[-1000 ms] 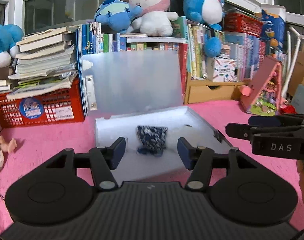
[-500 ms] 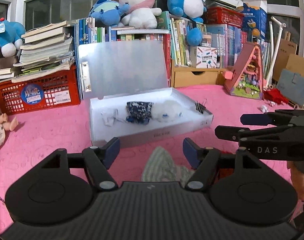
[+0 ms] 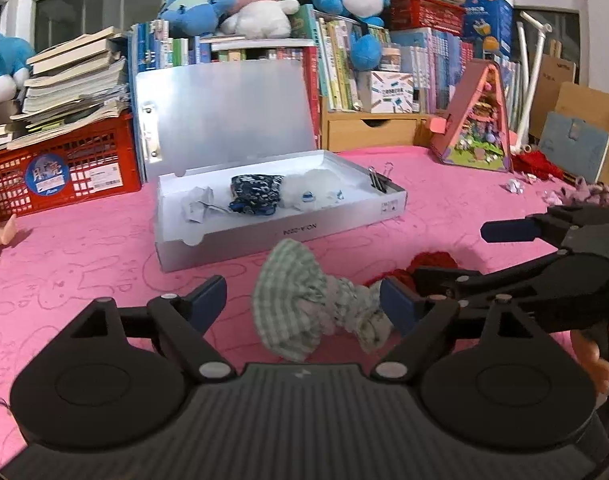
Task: Organize objects
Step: 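Grasp the green gingham cloth with the left gripper while the right grasps the red knitted piece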
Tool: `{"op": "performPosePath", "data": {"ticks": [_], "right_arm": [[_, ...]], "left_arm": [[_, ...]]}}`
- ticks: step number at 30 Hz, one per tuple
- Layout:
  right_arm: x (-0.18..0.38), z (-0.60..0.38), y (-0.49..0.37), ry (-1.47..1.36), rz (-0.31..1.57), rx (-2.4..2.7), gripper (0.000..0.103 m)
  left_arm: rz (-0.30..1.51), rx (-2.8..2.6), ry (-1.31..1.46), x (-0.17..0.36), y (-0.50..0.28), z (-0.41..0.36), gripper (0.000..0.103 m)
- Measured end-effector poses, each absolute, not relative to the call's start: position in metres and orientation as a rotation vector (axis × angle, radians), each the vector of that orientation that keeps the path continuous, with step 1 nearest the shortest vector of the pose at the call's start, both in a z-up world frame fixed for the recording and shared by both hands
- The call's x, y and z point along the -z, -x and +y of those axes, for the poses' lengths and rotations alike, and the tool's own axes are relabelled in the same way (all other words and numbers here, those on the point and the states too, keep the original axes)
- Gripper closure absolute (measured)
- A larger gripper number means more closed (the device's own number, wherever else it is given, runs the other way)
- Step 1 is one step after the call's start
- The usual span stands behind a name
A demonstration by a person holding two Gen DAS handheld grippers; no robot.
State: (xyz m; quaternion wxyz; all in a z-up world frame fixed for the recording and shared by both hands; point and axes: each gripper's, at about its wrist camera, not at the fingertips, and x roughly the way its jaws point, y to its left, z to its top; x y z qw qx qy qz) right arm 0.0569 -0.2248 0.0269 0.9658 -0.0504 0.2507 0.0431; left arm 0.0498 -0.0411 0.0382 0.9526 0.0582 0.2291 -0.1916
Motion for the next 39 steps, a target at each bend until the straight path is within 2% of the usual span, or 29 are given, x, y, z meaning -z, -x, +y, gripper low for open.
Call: {"op": "performPosePath", "data": {"ticks": [6, 23, 39], "right_arm": [[-0.022, -0.234, -0.056, 0.107, 0.522, -0.102, 0.006], [-0.010, -0.239, -0.054, 0.076, 0.537, -0.125, 0.004], [0.000, -0.234, -0.052, 0.097, 0.546, -0.153, 0.001]], "left_arm": [[0.465, 0.475, -0.041, -0.031, -0.049, -0.040, 0.011], [0.489, 0.431, -0.137, -0.016, -0.061, -0.056, 0.009], [0.526, 0.432, -0.046, -0.013, -0.078, -0.052, 0.009]]}}
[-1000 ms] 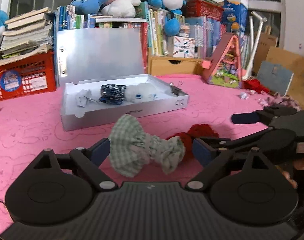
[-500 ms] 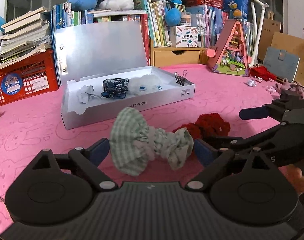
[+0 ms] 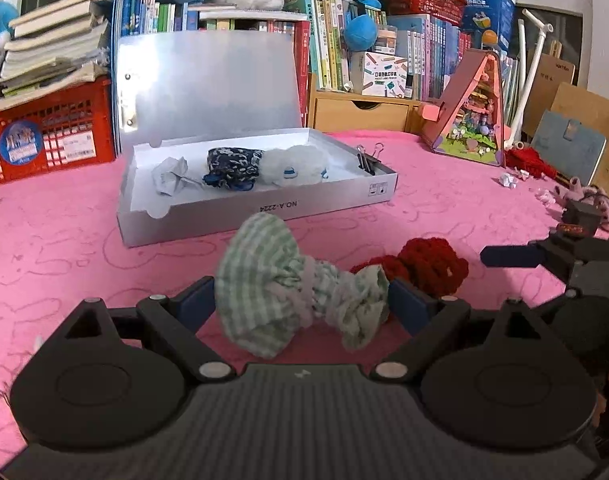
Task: Organize objects
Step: 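Grasp the green gingham cloth with the left gripper while the right grasps the red knitted piece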
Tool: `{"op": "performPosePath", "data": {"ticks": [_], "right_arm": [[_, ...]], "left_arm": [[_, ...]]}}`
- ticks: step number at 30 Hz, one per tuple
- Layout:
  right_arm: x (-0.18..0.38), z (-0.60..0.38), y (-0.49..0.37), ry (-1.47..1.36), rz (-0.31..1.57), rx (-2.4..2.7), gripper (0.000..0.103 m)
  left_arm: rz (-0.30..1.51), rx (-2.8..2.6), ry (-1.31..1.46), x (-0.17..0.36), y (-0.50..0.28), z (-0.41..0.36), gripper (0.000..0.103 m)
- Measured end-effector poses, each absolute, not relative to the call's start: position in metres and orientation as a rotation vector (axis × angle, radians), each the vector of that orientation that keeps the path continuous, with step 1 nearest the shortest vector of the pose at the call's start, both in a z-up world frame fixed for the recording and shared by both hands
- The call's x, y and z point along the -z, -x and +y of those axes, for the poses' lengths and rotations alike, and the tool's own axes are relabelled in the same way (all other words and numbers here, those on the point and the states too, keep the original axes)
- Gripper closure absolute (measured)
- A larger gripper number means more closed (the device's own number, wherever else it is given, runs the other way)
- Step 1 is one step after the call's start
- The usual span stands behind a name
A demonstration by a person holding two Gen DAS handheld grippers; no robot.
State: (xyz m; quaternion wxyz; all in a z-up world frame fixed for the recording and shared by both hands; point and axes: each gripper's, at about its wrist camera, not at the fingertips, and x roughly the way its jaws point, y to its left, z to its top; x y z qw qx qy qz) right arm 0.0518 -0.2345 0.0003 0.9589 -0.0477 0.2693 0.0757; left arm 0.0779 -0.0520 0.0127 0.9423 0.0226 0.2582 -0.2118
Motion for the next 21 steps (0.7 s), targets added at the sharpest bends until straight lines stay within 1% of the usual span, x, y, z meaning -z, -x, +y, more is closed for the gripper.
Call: {"op": "performPosePath", "data": {"ticks": [3, 5, 6, 7, 9, 11, 12, 21], "right_arm": [[0.000, -0.235, -0.052, 0.089, 0.551, -0.158, 0.001], [0.001, -0.237, -0.053, 0.079, 0.556, -0.158, 0.001], [0.001, -0.237, -0.053, 0.075, 0.557, -0.158, 0.001], [0.001, -0.238, -0.054, 0.070, 0.558, -0.159, 0.001], [0.000, -0.239, -0.054, 0.063, 0.561, -0.158, 0.001], [0.000, -0.237, -0.054, 0.069, 0.558, -0.145, 0.001], [0.000, -0.236, -0.053, 0.076, 0.553, -0.141, 0.001], [-0.004, -0.213, -0.061, 0.076, 0.558, -0.189, 0.001]], "left_arm": [[0.536, 0.442, -0.023, -0.012, -0.081, -0.052, 0.009], [0.538, 0.439, -0.008, -0.013, -0.081, -0.051, 0.012], [0.536, 0.437, 0.002, -0.014, -0.080, -0.049, 0.019], [0.537, 0.440, 0.013, -0.015, -0.079, -0.048, 0.023], [0.544, 0.443, 0.041, -0.017, -0.079, -0.044, 0.039], [0.544, 0.436, 0.049, -0.020, -0.076, -0.041, 0.047], [0.540, 0.433, 0.046, -0.021, -0.075, -0.041, 0.049], [0.503, 0.392, 0.055, -0.036, -0.067, -0.029, 0.051]]}}
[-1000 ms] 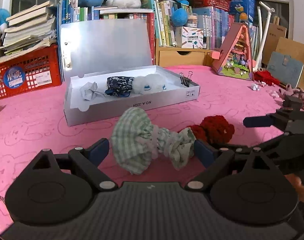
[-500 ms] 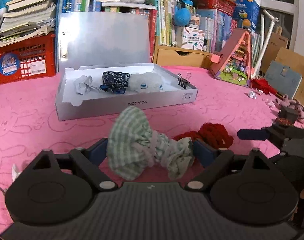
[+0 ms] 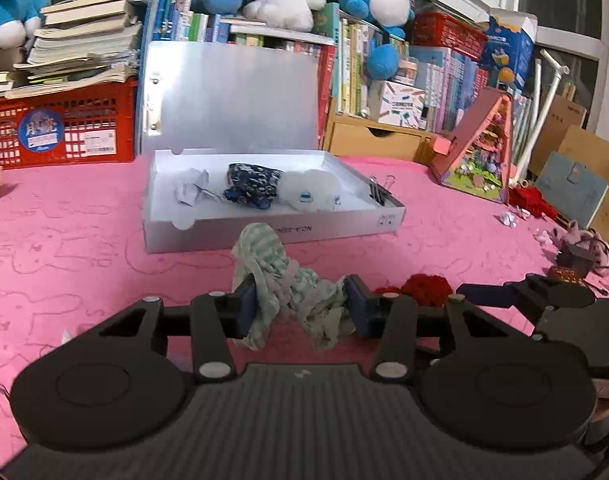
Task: Organize objects
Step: 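Grasp the green gingham cloth with the left gripper while the right grasps the red knitted piece, then carry the gingham cloth and red knitted piece with both grippers over the white box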
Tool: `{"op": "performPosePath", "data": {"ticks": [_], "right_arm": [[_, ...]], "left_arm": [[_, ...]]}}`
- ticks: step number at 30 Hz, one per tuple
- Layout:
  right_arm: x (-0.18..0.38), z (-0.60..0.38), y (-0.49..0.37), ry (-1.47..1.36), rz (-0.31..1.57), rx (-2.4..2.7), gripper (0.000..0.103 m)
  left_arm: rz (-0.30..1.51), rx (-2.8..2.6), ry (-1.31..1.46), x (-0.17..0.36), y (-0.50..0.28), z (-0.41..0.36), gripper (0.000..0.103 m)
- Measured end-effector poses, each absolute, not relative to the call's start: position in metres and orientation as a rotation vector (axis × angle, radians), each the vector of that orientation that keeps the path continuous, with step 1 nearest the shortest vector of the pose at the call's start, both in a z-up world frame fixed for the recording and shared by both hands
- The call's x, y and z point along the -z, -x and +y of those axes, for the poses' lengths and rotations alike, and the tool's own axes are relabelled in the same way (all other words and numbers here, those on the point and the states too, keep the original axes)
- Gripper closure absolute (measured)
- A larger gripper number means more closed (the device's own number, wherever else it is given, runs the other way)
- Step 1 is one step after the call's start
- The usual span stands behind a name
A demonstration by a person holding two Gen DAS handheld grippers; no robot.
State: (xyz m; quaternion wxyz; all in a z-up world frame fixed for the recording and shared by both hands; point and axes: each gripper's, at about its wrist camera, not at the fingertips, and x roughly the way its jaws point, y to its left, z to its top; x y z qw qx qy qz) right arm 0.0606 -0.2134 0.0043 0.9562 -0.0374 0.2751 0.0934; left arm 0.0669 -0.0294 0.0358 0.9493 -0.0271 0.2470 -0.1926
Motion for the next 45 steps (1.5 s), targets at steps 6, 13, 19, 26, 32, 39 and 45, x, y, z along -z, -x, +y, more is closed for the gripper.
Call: {"op": "performPosePath", "data": {"ticks": [6, 13, 19, 26, 32, 39, 45], "right_arm": [[-0.005, -0.206, -0.074, 0.009, 0.585, -0.158, 0.000], [0.000, -0.201, -0.079, -0.003, 0.617, -0.125, 0.002], [-0.001, -0.203, -0.076, -0.042, 0.620, -0.153, 0.020], [-0.007, -0.204, -0.071, -0.064, 0.594, -0.154, 0.031], [-0.011, -0.208, -0.069, -0.088, 0.581, -0.147, 0.035], [-0.015, -0.215, -0.069, -0.111, 0.572, -0.132, 0.038], [-0.027, -0.223, -0.074, -0.118, 0.540, -0.118, 0.041]], "left_arm": [[0.507, 0.349, 0.068, -0.038, -0.070, -0.021, 0.051], [0.509, 0.329, 0.066, -0.037, -0.073, -0.017, 0.050], [0.518, 0.318, 0.070, -0.034, -0.075, -0.018, 0.050], [0.518, 0.312, 0.062, -0.034, -0.074, -0.019, 0.050], [0.518, 0.310, 0.061, -0.034, -0.074, -0.020, 0.050], [0.514, 0.304, 0.060, -0.035, -0.076, -0.021, 0.050], [0.501, 0.304, 0.055, -0.045, -0.082, -0.020, 0.050]]}}
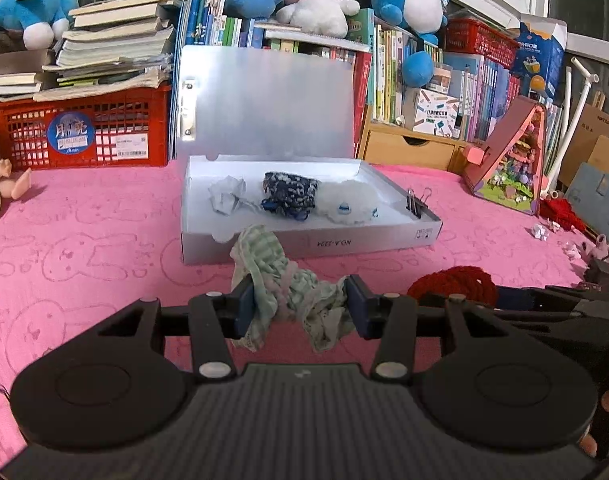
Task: Organize objects
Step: 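Carry the gingham cloth and red knitted piece with both grippers over the white box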
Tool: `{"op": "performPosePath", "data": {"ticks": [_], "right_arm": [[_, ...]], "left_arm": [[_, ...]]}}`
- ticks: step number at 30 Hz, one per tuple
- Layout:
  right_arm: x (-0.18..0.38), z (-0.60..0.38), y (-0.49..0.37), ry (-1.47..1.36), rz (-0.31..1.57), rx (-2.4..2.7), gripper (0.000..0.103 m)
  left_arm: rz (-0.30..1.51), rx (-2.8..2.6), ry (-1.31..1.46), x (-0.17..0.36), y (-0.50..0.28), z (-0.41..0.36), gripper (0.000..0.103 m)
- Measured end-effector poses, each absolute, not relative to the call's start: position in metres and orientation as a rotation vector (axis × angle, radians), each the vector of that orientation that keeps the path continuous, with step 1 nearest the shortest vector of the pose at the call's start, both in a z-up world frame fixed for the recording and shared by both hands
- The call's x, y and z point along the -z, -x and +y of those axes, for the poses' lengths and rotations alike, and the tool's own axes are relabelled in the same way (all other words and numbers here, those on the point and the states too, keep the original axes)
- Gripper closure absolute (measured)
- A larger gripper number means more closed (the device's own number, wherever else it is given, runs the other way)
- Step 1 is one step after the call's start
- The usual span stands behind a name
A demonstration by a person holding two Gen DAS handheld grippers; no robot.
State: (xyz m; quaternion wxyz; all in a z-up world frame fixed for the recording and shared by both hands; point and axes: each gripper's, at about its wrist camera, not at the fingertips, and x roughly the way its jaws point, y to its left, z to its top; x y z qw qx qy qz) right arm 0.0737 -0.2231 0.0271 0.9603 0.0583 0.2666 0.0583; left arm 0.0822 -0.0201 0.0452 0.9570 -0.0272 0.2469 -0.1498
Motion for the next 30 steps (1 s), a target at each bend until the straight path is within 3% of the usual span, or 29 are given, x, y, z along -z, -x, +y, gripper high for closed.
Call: {"op": "performPosePath", "data": {"ticks": [5, 8, 9, 12, 14, 15, 16, 22, 25, 30], "right_arm": [[-0.038, -0.236, -0.082, -0.160, 0.533, -0.114, 0.049], [-0.044, -0.242, -0.088, -0.186, 0.533, -0.117, 0.060], [-0.046, -0.243, -0.090, -0.187, 0.533, -0.111, 0.069], [-0.050, -0.247, -0.095, -0.179, 0.536, -0.100, 0.071], [-0.049, -0.248, -0.096, -0.177, 0.547, -0.092, 0.067], [-0.047, -0.250, -0.095, -0.180, 0.547, -0.089, 0.048], [-0.044, -0.251, -0.094, -0.189, 0.546, -0.096, 0.037], [-0.027, -0.237, -0.088, -0.175, 0.528, -0.097, 0.007], [-0.020, -0.221, -0.096, -0.113, 0.544, -0.077, 0.000], [-0.010, -0.204, -0.112, -0.032, 0.587, -0.037, 0.002]], "left_arm": [[0.468, 0.293, 0.056, -0.062, -0.091, -0.018, 0.050], [0.454, 0.285, 0.053, -0.069, -0.097, -0.017, 0.050], [0.453, 0.282, 0.054, -0.071, -0.099, -0.017, 0.050], [0.458, 0.272, 0.070, -0.075, -0.106, -0.015, 0.050], [0.463, 0.267, 0.079, -0.075, -0.108, -0.014, 0.050], [0.463, 0.267, 0.078, -0.074, -0.107, -0.013, 0.050], [0.462, 0.267, 0.075, -0.074, -0.107, -0.013, 0.050], [0.481, 0.261, 0.075, -0.066, -0.108, -0.012, 0.050], [0.480, 0.258, 0.074, -0.065, -0.109, -0.012, 0.050], [0.477, 0.253, 0.065, -0.066, -0.110, -0.012, 0.050]]}}
